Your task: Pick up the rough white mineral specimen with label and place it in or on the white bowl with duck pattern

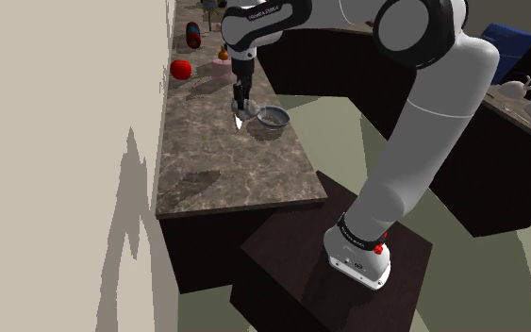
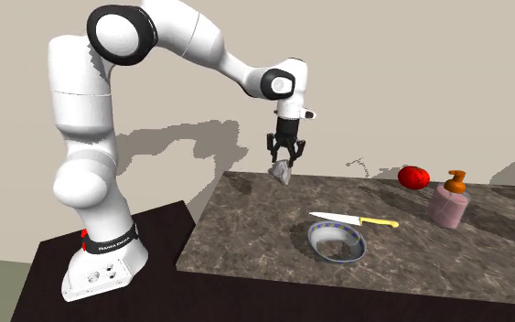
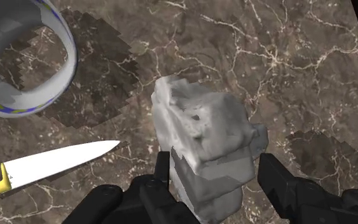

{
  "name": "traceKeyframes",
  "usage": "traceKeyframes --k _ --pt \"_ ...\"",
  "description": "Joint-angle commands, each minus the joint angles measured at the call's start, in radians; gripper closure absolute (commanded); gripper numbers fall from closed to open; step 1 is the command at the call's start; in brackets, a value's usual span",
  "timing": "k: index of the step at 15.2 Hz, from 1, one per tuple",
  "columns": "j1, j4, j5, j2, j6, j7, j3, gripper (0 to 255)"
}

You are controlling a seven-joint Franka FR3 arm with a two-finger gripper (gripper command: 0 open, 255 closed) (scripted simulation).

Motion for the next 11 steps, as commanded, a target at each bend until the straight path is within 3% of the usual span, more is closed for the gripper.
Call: traceKeyframes --k 1,11 --pt "-0.026 0.029 -0.002 0.016 -0.011 -0.046 -0.019 255" --pt "-0.153 0.266 0.003 0.168 -0.085 -0.252 -0.097 255"
